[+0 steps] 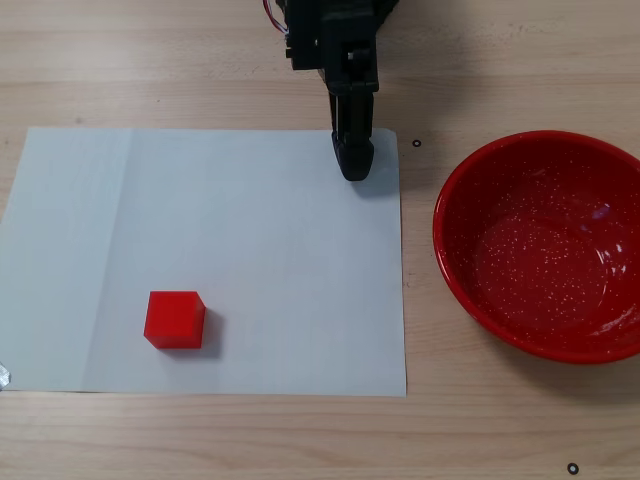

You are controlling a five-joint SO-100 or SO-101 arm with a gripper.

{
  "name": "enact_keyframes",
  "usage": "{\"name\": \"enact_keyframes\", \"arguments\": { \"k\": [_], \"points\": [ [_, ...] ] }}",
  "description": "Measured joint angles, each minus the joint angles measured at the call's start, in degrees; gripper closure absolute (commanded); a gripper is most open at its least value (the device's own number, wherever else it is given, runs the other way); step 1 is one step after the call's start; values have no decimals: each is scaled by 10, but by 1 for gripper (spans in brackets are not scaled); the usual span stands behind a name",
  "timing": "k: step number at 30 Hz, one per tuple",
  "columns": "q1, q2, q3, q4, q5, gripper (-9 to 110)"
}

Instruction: Grasp the red cube and put it in the red bowl.

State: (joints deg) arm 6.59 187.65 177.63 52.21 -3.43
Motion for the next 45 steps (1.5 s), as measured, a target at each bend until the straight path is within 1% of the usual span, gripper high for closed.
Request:
{"name": "enact_keyframes", "arguments": {
  "k": [6,10,26,36,45],
  "points": [
    [-11,-4,-4,18,0,101],
    [-21,-36,-28,38,1,101],
    [-88,-196,-208,115,18,101],
    [-148,-328,-374,164,50,101],
    [-185,-506,-570,235,72,101]
  ]
}}
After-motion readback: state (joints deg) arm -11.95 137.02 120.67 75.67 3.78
